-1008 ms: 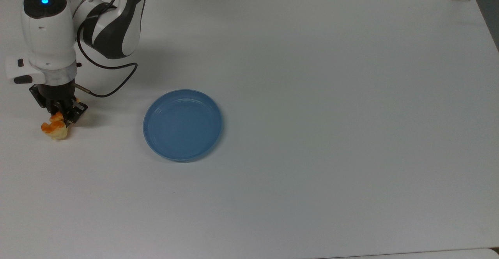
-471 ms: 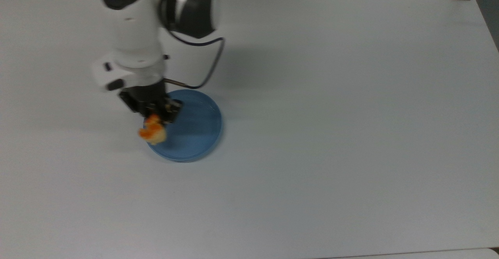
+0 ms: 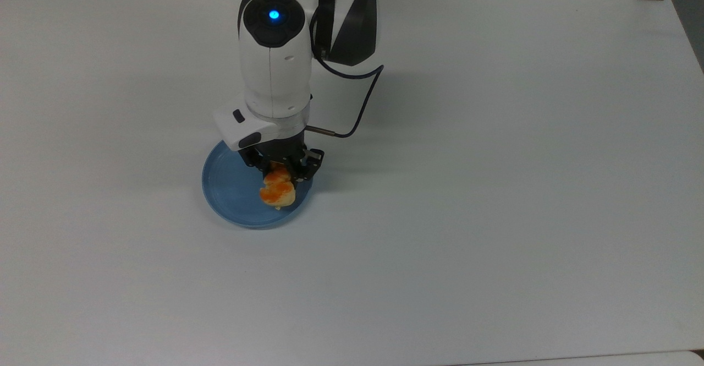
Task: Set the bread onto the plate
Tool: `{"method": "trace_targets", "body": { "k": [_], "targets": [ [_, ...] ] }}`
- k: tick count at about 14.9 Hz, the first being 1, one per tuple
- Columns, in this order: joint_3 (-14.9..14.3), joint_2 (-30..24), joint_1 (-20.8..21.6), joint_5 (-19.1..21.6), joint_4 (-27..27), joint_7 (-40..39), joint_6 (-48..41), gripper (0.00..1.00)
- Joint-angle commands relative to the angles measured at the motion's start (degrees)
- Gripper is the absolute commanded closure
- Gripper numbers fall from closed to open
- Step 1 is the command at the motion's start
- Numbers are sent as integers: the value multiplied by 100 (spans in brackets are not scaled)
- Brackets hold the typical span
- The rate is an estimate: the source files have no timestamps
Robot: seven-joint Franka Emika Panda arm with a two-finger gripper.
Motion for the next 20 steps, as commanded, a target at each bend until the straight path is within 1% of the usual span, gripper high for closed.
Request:
{"method": "trace_targets", "body": {
  "k": [1, 2, 3, 5, 7, 9, 10, 11, 13, 15, 17, 18, 20],
  "targets": [
    [-143, -115, -28, -135, -68, -245, -89, 37],
    [-144, -107, -37, -144, -77, -299, -98, 20],
    [-144, -106, -46, -222, -103, -282, -98, 0],
    [-144, -115, -46, -573, -165, -186, -142, 0],
    [-109, -255, -37, -636, -138, 94, -343, 0],
    [-47, -711, -55, -680, -112, 157, -1000, 0],
    [101, -974, -72, -689, -103, 157, -1352, 0],
    [485, -1403, -342, -732, -103, 175, -1834, 0],
    [1233, -1923, -817, -820, -103, 184, -2521, 0],
    [1918, -2215, -1187, -961, -68, 184, -3154, 0],
    [2508, -2382, -1564, -1014, 29, 184, -3917, 0],
    [2572, -2444, -1627, -1014, 29, 184, -4009, 0],
    [2546, -2471, -1672, -1005, 55, 184, -4010, 0]
  ]
}}
